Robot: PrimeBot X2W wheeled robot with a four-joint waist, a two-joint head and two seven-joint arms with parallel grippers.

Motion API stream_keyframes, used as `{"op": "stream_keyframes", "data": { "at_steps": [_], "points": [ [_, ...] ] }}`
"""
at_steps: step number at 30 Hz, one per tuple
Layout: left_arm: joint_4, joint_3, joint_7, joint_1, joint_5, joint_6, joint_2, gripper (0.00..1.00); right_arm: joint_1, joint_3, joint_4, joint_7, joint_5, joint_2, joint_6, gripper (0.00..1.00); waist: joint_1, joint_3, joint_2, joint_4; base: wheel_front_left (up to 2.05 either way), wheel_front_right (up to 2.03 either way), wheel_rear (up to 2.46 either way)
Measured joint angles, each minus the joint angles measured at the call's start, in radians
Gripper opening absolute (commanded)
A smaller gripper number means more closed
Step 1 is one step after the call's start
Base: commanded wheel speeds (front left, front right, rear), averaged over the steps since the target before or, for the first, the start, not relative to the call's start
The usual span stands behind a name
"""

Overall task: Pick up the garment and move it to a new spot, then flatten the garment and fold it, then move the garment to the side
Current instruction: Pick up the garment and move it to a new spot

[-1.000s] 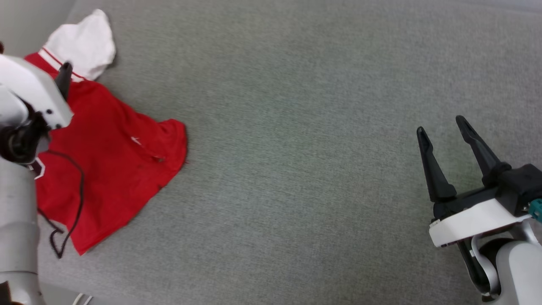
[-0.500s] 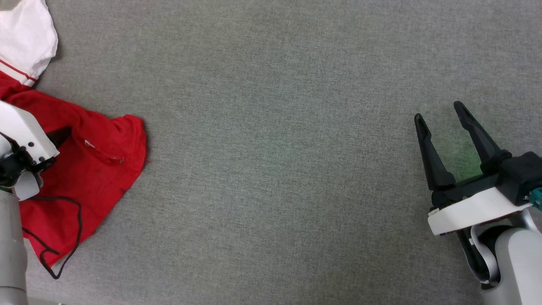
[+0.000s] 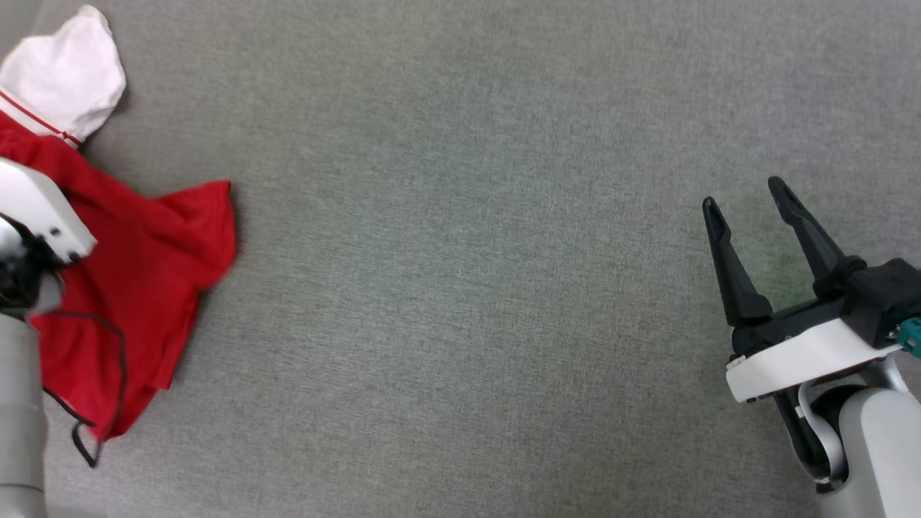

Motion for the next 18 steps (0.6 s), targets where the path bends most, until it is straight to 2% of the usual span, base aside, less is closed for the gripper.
{"op": "stream_keyframes", "data": {
  "at_steps": [4,7,15,18],
  "points": [
    [-0.045,-0.018,-0.151,-0.038,0.056,0.021,0.020,0.00,0.016,-0.005,0.019,-0.007,0.008,0.015,0.000,1.00,0.0000,-0.046,0.0000,0.006,0.00,0.00,0.00],
    [-0.057,-0.038,-0.259,-0.062,0.088,0.019,0.026,0.00,0.031,-0.010,0.032,-0.012,0.010,0.027,0.000,1.00,0.0000,-0.088,0.0000,0.010,0.00,0.00,0.00],
    [-0.060,-0.111,-0.510,-0.141,0.162,-0.020,0.023,0.00,0.079,-0.020,0.059,-0.024,0.019,0.067,0.000,1.00,-0.0001,-0.211,0.0000,0.002,0.00,0.00,0.00],
    [-0.060,-0.136,-0.572,-0.177,0.164,-0.033,-0.008,0.00,0.101,-0.030,0.067,-0.028,0.020,0.081,0.000,1.00,-0.0002,-0.253,0.0000,-0.012,0.00,0.00,0.00]
  ]
}}
